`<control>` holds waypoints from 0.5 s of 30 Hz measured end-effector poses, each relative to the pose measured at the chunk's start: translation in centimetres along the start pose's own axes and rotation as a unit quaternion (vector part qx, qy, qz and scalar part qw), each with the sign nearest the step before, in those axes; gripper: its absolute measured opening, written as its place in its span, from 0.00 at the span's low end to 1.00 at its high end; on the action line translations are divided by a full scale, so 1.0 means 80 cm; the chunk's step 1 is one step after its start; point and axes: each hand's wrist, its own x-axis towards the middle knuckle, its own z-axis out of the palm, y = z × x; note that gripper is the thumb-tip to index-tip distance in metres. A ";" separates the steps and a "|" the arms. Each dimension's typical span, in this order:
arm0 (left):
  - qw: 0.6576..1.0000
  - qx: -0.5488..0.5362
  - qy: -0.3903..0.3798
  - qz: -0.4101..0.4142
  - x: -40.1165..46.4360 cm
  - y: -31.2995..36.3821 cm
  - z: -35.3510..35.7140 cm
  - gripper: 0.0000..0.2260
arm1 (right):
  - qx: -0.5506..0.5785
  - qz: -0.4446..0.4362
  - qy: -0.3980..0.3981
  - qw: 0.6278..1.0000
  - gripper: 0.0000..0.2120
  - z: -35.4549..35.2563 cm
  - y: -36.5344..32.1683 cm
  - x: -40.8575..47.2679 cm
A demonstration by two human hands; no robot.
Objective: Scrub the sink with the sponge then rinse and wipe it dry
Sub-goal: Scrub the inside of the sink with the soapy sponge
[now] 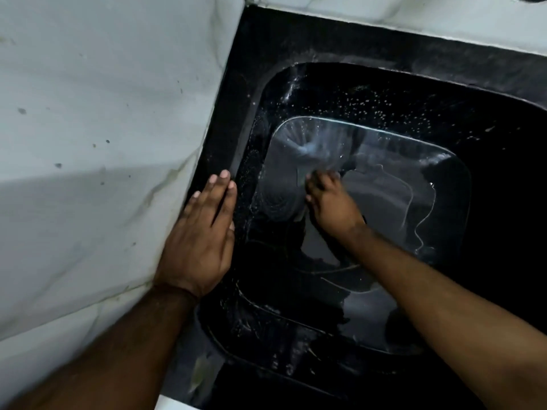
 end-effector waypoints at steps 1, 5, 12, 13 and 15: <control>1.000 -0.004 -0.003 -0.002 0.000 0.001 0.000 0.29 | 0.021 0.039 0.000 0.999 0.24 -0.004 -0.008 0.020; 1.000 -0.013 -0.007 -0.011 -0.002 0.001 0.000 0.29 | 0.038 0.043 -0.046 0.997 0.28 0.007 -0.075 0.050; 1.000 -0.025 0.001 -0.011 -0.001 0.001 -0.001 0.29 | 0.014 -0.054 -0.054 0.997 0.26 0.028 -0.043 -0.078; 1.000 -0.027 0.001 -0.011 -0.001 0.001 -0.001 0.29 | 0.007 -0.026 -0.046 0.999 0.26 0.020 -0.022 -0.076; 1.000 -0.027 0.002 -0.010 0.000 -0.001 -0.001 0.29 | 0.004 0.050 -0.035 0.998 0.28 -0.001 0.001 -0.044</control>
